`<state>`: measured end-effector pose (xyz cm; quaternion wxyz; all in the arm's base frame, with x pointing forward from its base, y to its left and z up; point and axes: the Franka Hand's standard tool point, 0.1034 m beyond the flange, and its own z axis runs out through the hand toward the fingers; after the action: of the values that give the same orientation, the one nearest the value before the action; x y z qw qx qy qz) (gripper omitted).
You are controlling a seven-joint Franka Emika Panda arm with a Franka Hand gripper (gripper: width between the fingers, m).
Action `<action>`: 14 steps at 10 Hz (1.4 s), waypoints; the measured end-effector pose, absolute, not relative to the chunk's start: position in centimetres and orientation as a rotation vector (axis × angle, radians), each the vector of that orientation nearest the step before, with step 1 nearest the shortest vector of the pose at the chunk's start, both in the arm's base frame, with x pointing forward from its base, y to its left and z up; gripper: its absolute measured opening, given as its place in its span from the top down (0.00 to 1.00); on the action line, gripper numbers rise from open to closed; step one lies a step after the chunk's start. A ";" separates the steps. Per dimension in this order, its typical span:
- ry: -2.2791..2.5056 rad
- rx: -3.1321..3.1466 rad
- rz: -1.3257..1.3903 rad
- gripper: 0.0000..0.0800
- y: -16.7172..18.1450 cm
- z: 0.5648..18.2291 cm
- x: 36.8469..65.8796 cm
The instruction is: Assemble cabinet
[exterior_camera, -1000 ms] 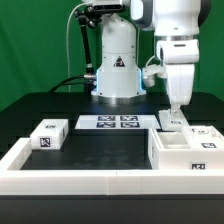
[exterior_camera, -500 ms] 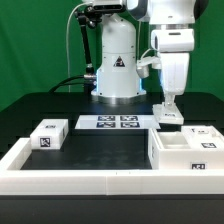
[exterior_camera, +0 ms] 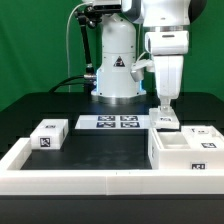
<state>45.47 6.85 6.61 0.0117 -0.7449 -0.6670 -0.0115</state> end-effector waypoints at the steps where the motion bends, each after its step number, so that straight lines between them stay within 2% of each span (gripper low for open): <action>1: -2.069 -2.321 -0.020 0.91 6.7 6.4 45.6; 11: -2.062 -2.305 0.025 0.91 6.7 6.2 45.6; 14: -2.105 -2.264 0.022 0.91 6.6 6.2 46.6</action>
Offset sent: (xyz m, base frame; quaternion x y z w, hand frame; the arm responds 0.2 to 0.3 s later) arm 0.0102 0.0049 -0.0008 0.0025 0.0037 -0.0002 1.0000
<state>46.60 6.62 6.22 0.0249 -0.7322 -0.6806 0.0071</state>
